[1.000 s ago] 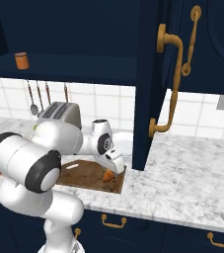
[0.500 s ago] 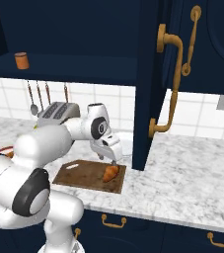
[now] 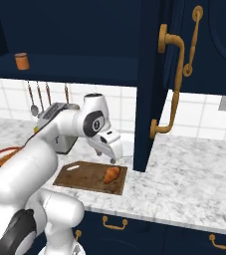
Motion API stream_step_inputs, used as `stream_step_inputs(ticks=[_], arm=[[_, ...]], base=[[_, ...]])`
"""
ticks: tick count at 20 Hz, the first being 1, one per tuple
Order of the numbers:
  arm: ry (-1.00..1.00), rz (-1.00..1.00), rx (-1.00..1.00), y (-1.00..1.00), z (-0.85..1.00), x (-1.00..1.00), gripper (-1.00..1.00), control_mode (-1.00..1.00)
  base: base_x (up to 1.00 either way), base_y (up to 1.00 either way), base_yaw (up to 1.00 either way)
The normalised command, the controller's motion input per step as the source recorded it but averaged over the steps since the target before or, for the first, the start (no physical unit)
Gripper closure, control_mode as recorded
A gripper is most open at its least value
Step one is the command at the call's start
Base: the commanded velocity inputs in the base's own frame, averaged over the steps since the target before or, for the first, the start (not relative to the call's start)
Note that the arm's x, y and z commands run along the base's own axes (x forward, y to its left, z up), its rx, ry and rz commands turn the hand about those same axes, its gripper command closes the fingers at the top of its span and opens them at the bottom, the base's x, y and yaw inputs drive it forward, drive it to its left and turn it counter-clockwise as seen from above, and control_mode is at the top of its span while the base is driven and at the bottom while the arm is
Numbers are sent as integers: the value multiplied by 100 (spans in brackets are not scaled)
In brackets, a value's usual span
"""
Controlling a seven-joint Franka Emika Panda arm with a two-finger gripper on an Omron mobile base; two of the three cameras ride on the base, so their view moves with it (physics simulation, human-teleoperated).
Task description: From the different types of pastries on the counter, select a croissant and place it on the cutting board. Then retrieve a jar of jam from the cabinet and place it alongside the croissant on the cutting board.
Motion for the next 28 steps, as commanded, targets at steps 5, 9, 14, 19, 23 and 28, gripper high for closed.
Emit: stream_step_inputs(ticks=[5,9,14,19,23,28], arm=[[-19,0,22,-14,34,-73,-100,-100],[-15,14,11,0,52,-48,-100,-100],[-25,20,0,11,50,-75,-100,-100],[-43,8,-1,29,58,-61,-100,-100],[-49,13,-3,44,59,-44,-100,-100],[-46,20,-7,45,69,-34,-100,-100]], base=[[0,0,0],[0,0,0],[0,0,0],[0,0,0],[0,0,0],[0,0,0]])
